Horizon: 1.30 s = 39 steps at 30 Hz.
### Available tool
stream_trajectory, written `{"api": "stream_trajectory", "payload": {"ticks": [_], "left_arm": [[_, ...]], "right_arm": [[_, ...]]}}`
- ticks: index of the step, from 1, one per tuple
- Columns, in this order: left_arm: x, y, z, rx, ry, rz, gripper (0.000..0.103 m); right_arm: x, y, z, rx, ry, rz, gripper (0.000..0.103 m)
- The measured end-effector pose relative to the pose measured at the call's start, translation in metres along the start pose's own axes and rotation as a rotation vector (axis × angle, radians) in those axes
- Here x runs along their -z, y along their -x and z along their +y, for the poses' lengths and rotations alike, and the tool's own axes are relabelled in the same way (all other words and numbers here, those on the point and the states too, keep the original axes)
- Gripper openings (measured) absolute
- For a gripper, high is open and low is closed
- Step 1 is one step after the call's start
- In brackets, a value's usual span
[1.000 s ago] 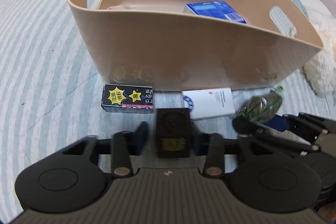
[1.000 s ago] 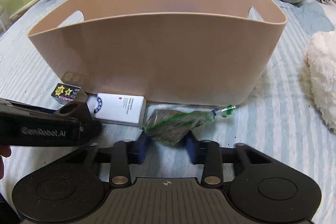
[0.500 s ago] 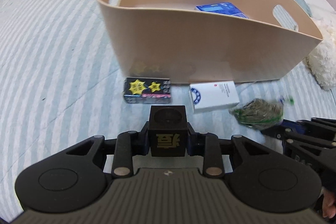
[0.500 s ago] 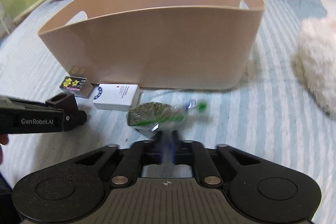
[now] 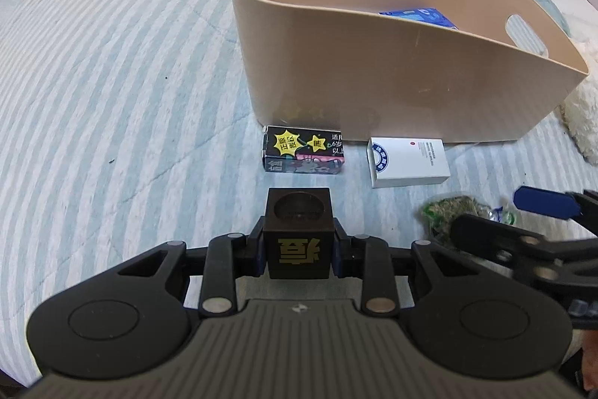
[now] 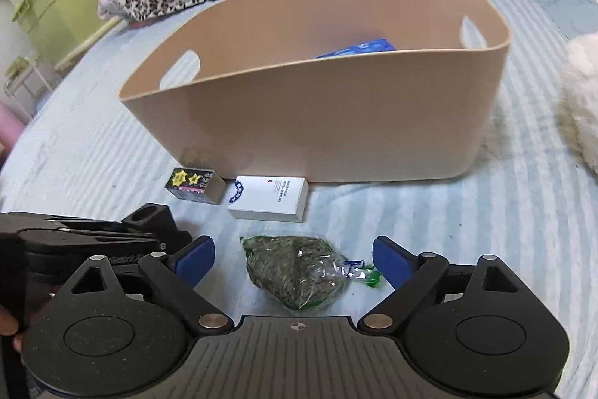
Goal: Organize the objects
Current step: 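Lift the black cube and herb bag over the basket and release both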
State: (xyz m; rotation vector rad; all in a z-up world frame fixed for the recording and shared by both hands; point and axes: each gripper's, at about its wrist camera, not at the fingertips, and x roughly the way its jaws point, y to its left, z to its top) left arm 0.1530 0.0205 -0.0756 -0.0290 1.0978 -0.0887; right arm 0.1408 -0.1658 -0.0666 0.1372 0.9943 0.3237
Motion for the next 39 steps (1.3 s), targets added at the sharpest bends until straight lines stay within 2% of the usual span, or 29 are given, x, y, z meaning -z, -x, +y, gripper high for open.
{"api": "stream_trajectory", "payload": {"ticks": [1, 5, 7, 8, 11, 17, 22, 28, 33, 39], "left_arm": [[0.0, 0.0, 0.0, -0.001, -0.003, 0.0, 0.033], [0.0, 0.001, -0.001, -0.001, -0.012, -0.005, 0.033], [-0.001, 0.003, -0.001, 0.005, -0.008, -0.01, 0.033], [-0.001, 0.004, -0.001, 0.007, -0.006, -0.014, 0.033], [0.0, 0.009, -0.001, 0.01, -0.005, -0.03, 0.033], [-0.003, 0.033, -0.001, 0.022, -0.005, -0.079, 0.033], [-0.018, 0.065, 0.0, 0.03, -0.007, -0.167, 0.033], [-0.049, 0.093, -0.009, 0.012, -0.045, -0.286, 0.033], [-0.076, 0.091, -0.019, -0.015, -0.067, -0.353, 0.033], [-0.103, 0.056, -0.033, -0.061, -0.094, -0.325, 0.033]], "right_arm": [[-0.001, -0.006, 0.002, 0.02, 0.015, 0.009, 0.091], [0.004, -0.023, 0.004, 0.033, 0.04, 0.064, 0.064], [0.009, -0.024, 0.007, 0.047, 0.065, 0.063, 0.059], [0.012, -0.023, 0.01, 0.055, 0.086, 0.053, 0.05], [0.017, -0.016, 0.013, 0.066, 0.113, 0.045, 0.049], [0.019, 0.012, 0.001, 0.045, 0.064, 0.014, 0.047], [-0.001, 0.051, 0.0, 0.034, 0.046, -0.107, 0.047], [-0.046, 0.088, 0.0, 0.052, 0.049, -0.277, 0.047], [-0.082, 0.08, 0.003, 0.104, 0.072, -0.346, 0.047], [-0.108, 0.048, -0.004, 0.165, 0.068, -0.324, 0.047]]}}
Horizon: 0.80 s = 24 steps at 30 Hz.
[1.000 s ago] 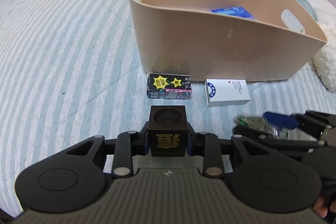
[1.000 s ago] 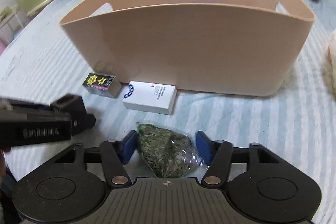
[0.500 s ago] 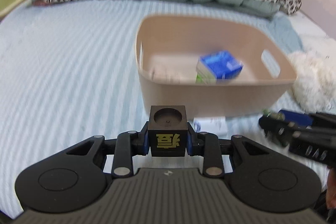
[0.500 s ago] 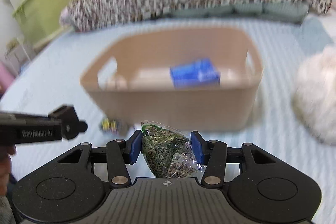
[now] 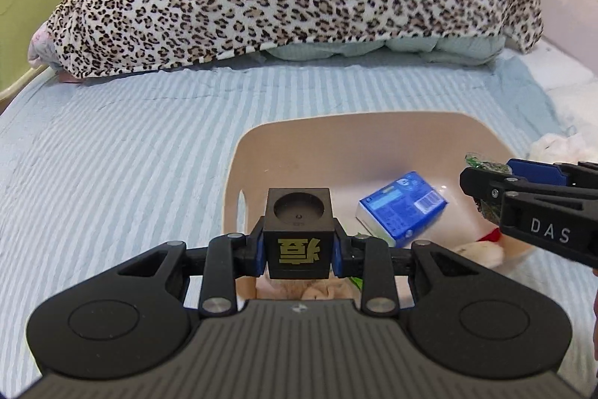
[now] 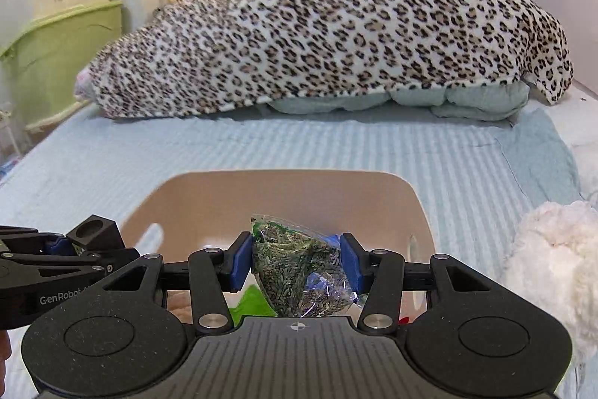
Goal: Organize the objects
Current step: 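Lift the black cube and herb bag over the basket and release both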
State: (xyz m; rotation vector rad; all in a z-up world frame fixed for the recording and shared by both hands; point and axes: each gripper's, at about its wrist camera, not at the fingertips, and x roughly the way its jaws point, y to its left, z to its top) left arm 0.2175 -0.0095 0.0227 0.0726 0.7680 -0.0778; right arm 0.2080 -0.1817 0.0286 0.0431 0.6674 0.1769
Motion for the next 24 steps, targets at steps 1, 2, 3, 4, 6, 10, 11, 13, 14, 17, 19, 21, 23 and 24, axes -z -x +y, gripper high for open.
{"api": "stream_trajectory", "payload": {"ticks": [1, 2, 3, 4, 6, 10, 11, 13, 14, 17, 19, 21, 23, 24], "left_arm": [[0.0, -0.008, -0.001, -0.006, -0.005, 0.012, 0.033], [0.0, -0.017, -0.002, -0.014, -0.009, 0.026, 0.033], [0.0, -0.025, -0.003, -0.02, -0.011, 0.04, 0.033], [0.001, -0.033, -0.004, -0.026, -0.011, 0.054, 0.033], [0.003, -0.047, -0.004, -0.033, -0.01, 0.086, 0.033], [0.007, -0.055, -0.001, -0.028, 0.001, 0.121, 0.034], [0.008, -0.052, -0.001, -0.026, 0.003, 0.118, 0.04], [0.006, -0.041, 0.001, -0.028, 0.008, 0.11, 0.066], [0.006, -0.034, 0.001, -0.032, 0.012, 0.095, 0.077], [0.004, -0.009, 0.002, -0.032, -0.002, 0.058, 0.083], [0.005, 0.004, 0.004, -0.035, -0.014, 0.052, 0.087], [0.008, 0.018, 0.006, -0.038, -0.019, 0.044, 0.087], [0.013, 0.027, 0.009, -0.037, -0.02, 0.051, 0.087], [0.016, 0.031, 0.011, -0.033, -0.018, 0.06, 0.087]], "right_arm": [[0.001, -0.006, -0.002, 0.008, -0.001, 0.01, 0.047], [0.0, -0.013, -0.004, 0.017, -0.005, 0.022, 0.047], [0.002, -0.019, -0.005, 0.023, -0.008, 0.035, 0.047], [0.003, -0.024, -0.007, 0.031, -0.011, 0.048, 0.047], [0.007, -0.034, -0.01, 0.046, -0.015, 0.075, 0.048], [0.012, -0.038, -0.013, 0.058, -0.022, 0.104, 0.059], [0.011, -0.037, -0.014, 0.059, -0.028, 0.101, 0.061], [0.009, -0.032, -0.016, 0.052, -0.042, 0.09, 0.068], [0.008, -0.027, -0.016, 0.051, -0.047, 0.081, 0.073], [0.004, -0.01, -0.019, 0.044, -0.067, 0.047, 0.087], [0.003, 0.001, -0.02, 0.043, -0.078, 0.033, 0.096], [0.006, 0.012, -0.02, 0.043, -0.086, 0.022, 0.103], [0.011, 0.02, -0.02, 0.036, -0.085, 0.02, 0.103], [0.015, 0.024, -0.02, 0.034, -0.082, 0.024, 0.103]]}}
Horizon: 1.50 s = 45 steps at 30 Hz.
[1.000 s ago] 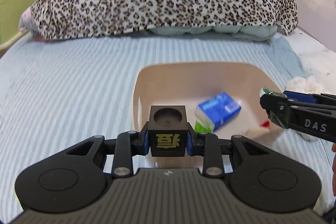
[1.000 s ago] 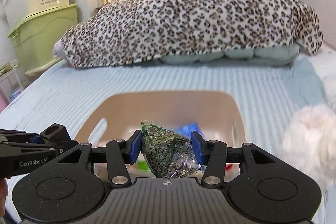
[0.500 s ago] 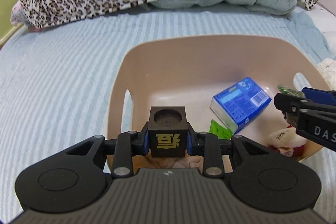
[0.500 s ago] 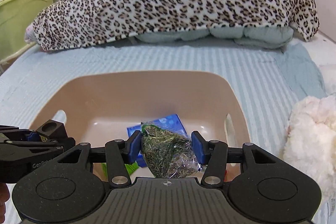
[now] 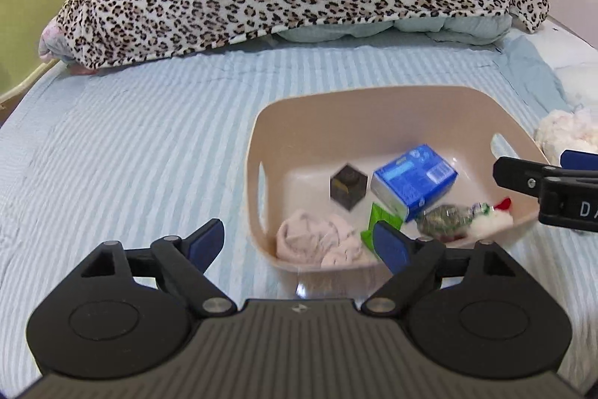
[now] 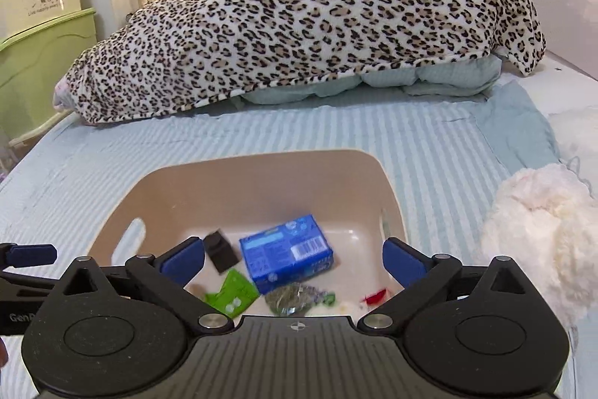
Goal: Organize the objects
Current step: 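Lift the black cube and herb bag over the basket and release both, then grasp the black star box with the left gripper while the right grasps the white box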
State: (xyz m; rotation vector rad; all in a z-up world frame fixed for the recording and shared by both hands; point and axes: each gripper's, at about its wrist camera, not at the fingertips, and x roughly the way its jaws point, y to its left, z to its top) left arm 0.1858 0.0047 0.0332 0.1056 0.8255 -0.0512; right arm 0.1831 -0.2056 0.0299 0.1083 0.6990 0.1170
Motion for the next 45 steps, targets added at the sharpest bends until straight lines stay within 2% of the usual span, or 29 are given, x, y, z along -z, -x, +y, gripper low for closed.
{"api": "stream_trajectory", "payload": {"ticks": [9, 18, 27, 36, 45], "left_arm": [[0.036, 0.006, 0.014, -0.001, -0.016, 0.07, 0.087], [0.065, -0.032, 0.015, -0.006, -0.049, 0.179, 0.087], [0.069, -0.061, 0.015, 0.005, -0.048, 0.216, 0.087], [0.062, -0.073, 0.026, 0.025, -0.005, 0.242, 0.087], [0.058, -0.073, 0.02, 0.076, 0.023, 0.245, 0.087]], "right_arm": [[0.045, 0.007, 0.01, 0.003, 0.052, 0.093, 0.103], [0.088, -0.028, 0.023, 0.002, 0.061, 0.23, 0.103], [0.116, -0.064, 0.041, -0.011, 0.109, 0.323, 0.103], [0.119, -0.078, 0.067, -0.036, 0.162, 0.301, 0.103], [0.115, -0.079, 0.054, 0.016, 0.102, 0.278, 0.101]]}}
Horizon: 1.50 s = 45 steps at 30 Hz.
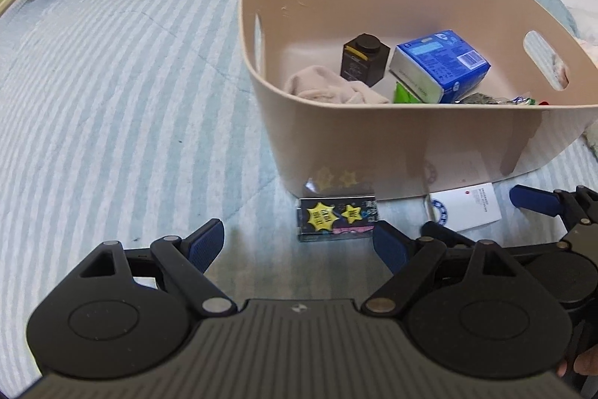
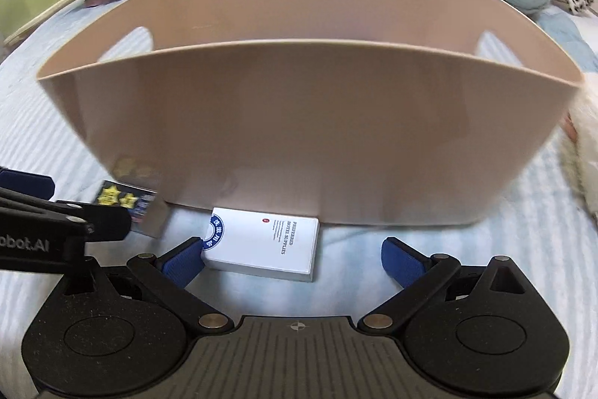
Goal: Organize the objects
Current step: 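Grasp the black star box with the left gripper while the right grasps the white box, then carry the star box and white box over the basket and release both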
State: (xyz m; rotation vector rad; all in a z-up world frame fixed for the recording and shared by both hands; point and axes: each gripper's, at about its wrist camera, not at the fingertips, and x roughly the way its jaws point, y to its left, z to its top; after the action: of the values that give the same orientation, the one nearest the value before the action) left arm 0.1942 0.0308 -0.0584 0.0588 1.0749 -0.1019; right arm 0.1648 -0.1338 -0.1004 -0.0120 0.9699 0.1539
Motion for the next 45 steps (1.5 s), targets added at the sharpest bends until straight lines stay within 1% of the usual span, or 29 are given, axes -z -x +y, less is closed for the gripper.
{"api": "stream_trajectory", "payload": {"ticks": [4, 6, 10, 11, 12, 13, 14, 15, 18, 21, 23, 27, 30, 35, 39, 42, 45], "left_arm": [[0.001, -0.007, -0.01, 0.02, 0.004, 0.011, 0.087], [0.002, -0.01, -0.015, 0.021, 0.002, 0.006, 0.087], [0.002, -0.025, -0.02, -0.019, 0.004, 0.006, 0.087], [0.003, -0.029, -0.02, -0.031, 0.006, 0.008, 0.085], [0.003, -0.031, -0.019, -0.036, 0.008, 0.009, 0.08], [0.004, -0.032, -0.018, -0.035, 0.009, 0.006, 0.076], [0.005, -0.031, -0.017, -0.033, 0.005, -0.003, 0.066], [0.005, -0.028, -0.017, -0.031, -0.006, -0.01, 0.052], [0.005, -0.02, -0.019, -0.042, -0.037, -0.013, 0.052], [0.009, -0.01, -0.02, -0.06, -0.044, -0.024, 0.052], [0.013, 0.002, -0.019, -0.05, -0.042, -0.039, 0.052], [0.019, 0.034, -0.019, -0.044, -0.04, -0.091, 0.052], [0.018, 0.058, -0.021, -0.039, -0.042, -0.143, 0.052], [0.006, 0.095, -0.024, -0.03, -0.039, -0.235, 0.052], [-0.012, 0.115, -0.03, -0.027, -0.041, -0.308, 0.052], [-0.028, 0.119, -0.037, -0.04, -0.051, -0.343, 0.052], [-0.044, 0.118, -0.042, -0.04, -0.059, -0.358, 0.052]], "right_arm": [[0.004, 0.004, -0.017, 0.015, -0.016, 0.007, 0.101], [0.006, 0.005, -0.024, 0.021, -0.012, 0.01, 0.099], [0.007, 0.006, -0.026, 0.027, 0.007, 0.009, 0.095], [0.007, 0.007, -0.025, 0.026, 0.011, 0.005, 0.091], [0.007, 0.007, -0.025, 0.023, 0.017, 0.002, 0.084], [0.008, 0.009, -0.024, 0.023, 0.023, 0.0, 0.08], [0.008, 0.01, -0.023, 0.022, 0.029, -0.006, 0.069], [0.008, 0.013, -0.023, 0.023, 0.039, -0.012, 0.058], [0.007, 0.018, -0.024, 0.011, 0.056, -0.011, 0.058], [0.009, 0.029, -0.028, 0.001, 0.05, -0.02, 0.057], [0.007, 0.034, -0.025, -0.01, 0.047, -0.029, 0.057], [0.01, 0.061, -0.025, -0.02, 0.064, -0.059, 0.057], [0.005, 0.082, -0.029, -0.035, 0.061, -0.09, 0.057], [-0.012, 0.12, -0.037, -0.059, 0.044, -0.169, 0.057], [-0.031, 0.148, -0.044, -0.061, 0.037, -0.251, 0.057], [-0.049, 0.161, -0.047, -0.055, 0.037, -0.31, 0.057], [-0.067, 0.166, -0.052, -0.035, 0.04, -0.352, 0.057]]}}
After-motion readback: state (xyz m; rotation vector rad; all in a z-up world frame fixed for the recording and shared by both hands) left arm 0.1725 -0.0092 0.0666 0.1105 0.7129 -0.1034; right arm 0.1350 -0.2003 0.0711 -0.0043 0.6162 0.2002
